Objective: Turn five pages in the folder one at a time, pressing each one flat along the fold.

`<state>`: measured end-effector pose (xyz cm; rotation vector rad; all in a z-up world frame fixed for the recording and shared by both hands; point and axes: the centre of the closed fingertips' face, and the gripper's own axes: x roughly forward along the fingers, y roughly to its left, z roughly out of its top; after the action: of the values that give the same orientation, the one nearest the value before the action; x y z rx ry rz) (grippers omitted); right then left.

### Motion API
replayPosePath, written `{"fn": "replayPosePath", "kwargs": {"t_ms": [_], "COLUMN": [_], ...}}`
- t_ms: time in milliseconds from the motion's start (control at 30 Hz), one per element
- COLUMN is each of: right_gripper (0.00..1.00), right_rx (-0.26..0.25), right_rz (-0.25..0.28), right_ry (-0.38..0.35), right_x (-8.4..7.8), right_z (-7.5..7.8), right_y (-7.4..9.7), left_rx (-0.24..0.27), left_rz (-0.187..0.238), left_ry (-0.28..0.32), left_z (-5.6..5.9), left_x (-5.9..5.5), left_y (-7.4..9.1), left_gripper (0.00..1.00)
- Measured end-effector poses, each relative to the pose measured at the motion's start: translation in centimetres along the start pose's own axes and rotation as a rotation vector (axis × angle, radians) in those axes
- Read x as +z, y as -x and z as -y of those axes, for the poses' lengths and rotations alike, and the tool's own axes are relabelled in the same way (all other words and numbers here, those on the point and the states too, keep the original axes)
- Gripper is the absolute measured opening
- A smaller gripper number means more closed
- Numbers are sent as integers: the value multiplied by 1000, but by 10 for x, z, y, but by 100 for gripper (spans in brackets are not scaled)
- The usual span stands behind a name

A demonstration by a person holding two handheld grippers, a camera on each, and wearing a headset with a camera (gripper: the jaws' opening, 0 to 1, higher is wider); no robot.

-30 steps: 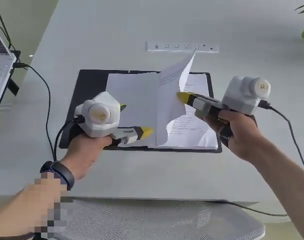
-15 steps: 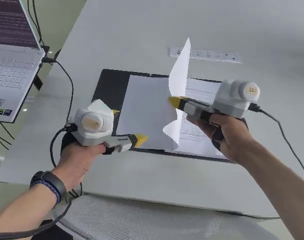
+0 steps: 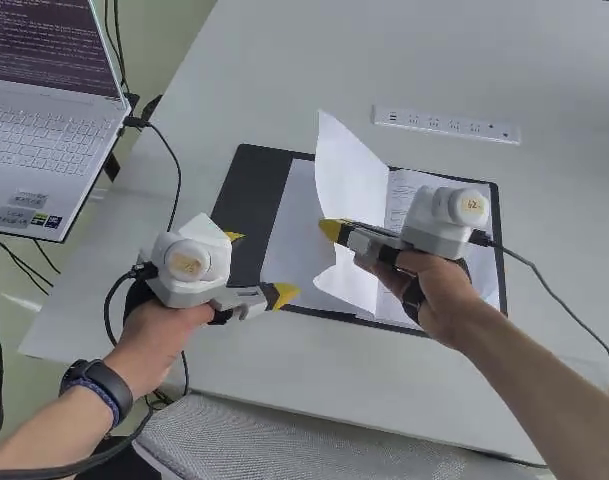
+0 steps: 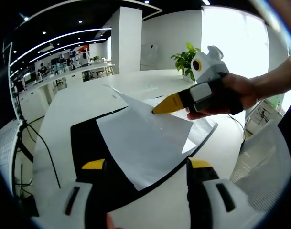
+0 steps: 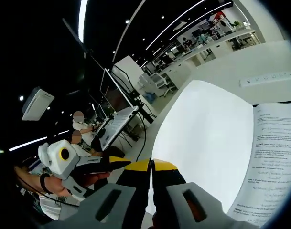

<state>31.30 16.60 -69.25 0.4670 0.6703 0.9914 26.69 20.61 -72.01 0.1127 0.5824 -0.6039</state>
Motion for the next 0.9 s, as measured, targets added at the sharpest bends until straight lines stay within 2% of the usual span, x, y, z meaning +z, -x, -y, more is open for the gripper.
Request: {"fn": "replayPosePath", "kwargs": {"t_ms": [533,900], "right_gripper": [0,0], "right_rx": [-25,-68], "right_rz": [-100,-154], "right_ry": [-86,-160], "right_x": [-42,-69], "right_z": [16,30], "right_y": [-56,-73], "left_rx": [19,25], "left_rz": [-1,-8], "left_ry": [45,72], "left_z": [-8,-11], "left_x": [-10,-20], "left_y": [5,6], "left_gripper": [66,66]}}
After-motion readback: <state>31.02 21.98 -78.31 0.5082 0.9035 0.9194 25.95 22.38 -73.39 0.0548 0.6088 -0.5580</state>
